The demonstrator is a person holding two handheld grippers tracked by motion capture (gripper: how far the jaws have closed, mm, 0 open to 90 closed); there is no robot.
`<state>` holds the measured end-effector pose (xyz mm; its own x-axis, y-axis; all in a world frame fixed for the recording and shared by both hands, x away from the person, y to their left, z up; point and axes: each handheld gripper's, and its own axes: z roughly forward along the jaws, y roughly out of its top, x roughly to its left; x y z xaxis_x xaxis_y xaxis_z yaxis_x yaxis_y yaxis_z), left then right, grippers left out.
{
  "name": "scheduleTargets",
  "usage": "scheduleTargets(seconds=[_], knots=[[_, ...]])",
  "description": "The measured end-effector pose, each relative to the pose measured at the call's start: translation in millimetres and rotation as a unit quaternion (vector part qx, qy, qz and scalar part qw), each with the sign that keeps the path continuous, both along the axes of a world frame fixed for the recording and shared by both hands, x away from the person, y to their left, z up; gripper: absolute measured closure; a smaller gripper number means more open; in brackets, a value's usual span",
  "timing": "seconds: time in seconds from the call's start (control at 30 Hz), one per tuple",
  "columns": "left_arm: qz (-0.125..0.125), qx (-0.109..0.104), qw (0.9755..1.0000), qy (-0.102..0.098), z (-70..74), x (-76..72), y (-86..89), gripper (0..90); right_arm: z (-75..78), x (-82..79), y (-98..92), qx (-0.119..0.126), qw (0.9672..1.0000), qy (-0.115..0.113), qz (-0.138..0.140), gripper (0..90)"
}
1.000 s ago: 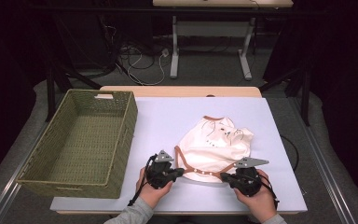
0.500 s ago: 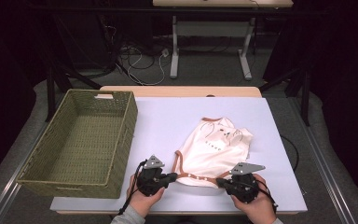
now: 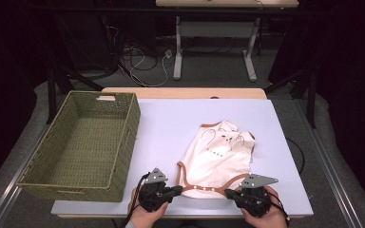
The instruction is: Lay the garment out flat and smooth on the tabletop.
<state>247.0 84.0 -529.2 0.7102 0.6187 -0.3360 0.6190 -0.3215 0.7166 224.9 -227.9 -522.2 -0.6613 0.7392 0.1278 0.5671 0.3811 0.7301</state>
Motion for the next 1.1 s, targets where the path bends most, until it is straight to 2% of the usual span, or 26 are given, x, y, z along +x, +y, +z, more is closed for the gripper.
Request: scheduleTargets(seconds=[0.23,0.27,0.33,0.47,0.67,0.93,1.1], knots=[[-0.010,-0.005,0.9999,0.006,-1.3,-9.7,-6.9,90.0,1.6,-11.5,-9.4,0.008,0.9999,-0.009,-0.004,90.0],[-0.012,-0.005,0.9999,0.006,-1.5,-10.0,-7.6,90.0,2.3,-13.8,-10.8,0.014,0.9999,-0.004,-0.008,90.0],[-0.015,-0.006,0.9999,0.005,-2.1,-10.3,-8.9,90.0,2.0,-14.8,-13.6,0.009,0.9999,-0.009,-0.007,90.0],[-0.018,-0.005,0.9998,0.008,-3.8,-12.2,-10.9,90.0,1.3,-14.4,-15.1,0.005,1.0000,-0.003,-0.007,90.0],[-0.016,-0.006,0.9998,0.004,-2.4,-15.9,-10.0,90.0,1.3,-16.1,-13.7,0.010,0.9999,0.000,-0.008,90.0],[-0.019,-0.008,0.9997,0.014,-4.3,-25.3,-8.9,90.0,0.0,-23.2,-14.9,0.007,1.0000,0.000,-0.002,90.0],[-0.025,-0.004,0.9995,0.020,-9.5,-24.9,-12.3,90.0,-2.3,-25.6,-15.4,0.007,1.0000,0.004,-0.003,90.0]])
